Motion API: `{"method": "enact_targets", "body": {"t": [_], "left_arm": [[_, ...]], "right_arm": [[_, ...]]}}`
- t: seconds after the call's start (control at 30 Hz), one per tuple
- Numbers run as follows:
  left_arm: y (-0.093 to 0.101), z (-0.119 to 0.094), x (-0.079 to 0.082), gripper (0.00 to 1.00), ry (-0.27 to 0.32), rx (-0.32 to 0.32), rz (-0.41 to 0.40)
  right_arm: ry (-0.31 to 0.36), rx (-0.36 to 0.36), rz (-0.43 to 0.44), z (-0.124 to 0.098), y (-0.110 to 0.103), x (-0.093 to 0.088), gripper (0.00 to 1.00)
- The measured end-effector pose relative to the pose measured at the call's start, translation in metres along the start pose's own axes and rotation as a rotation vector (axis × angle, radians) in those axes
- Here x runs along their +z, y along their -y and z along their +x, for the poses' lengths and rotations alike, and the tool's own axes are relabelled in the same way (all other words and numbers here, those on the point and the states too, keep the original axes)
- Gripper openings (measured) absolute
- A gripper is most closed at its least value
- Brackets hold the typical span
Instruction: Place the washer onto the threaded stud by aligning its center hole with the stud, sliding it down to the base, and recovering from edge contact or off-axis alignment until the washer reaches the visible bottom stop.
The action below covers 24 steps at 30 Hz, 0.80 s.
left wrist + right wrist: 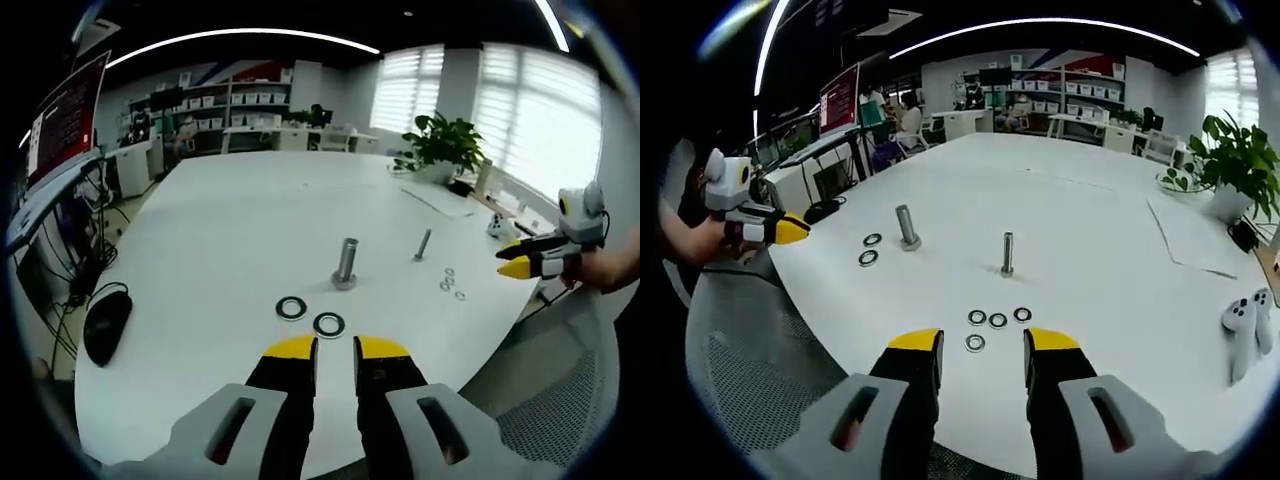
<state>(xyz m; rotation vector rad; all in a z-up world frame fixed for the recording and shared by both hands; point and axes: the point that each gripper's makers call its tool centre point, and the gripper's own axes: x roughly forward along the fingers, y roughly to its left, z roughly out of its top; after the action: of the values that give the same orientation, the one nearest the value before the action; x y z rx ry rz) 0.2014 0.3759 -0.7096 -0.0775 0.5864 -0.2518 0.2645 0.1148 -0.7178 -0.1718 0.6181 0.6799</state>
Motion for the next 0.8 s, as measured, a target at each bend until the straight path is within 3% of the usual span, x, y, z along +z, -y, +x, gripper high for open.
{"method": "enact_targets", "body": {"t": [0.2,0.37,0.8], "left_arm": [[-0.001,0.000,-0.001,0.12,-0.006,0.001,-0.002],[-0.001,0.000,0.000,0.12,-0.001,0.003,-0.002],[0.000,0.001,-0.001,0.12,-0.013,0.002,0.003]], "right_arm": [[0.007,0.014,-0.004,-0.003,-0.004,0.002,0.35],[-0.008,0.014,0.007,-0.007,-0.006,-0.011,0.35],[-0.011,0.045,0.006,-0.005,-0.011,-0.011,0.35]]}}
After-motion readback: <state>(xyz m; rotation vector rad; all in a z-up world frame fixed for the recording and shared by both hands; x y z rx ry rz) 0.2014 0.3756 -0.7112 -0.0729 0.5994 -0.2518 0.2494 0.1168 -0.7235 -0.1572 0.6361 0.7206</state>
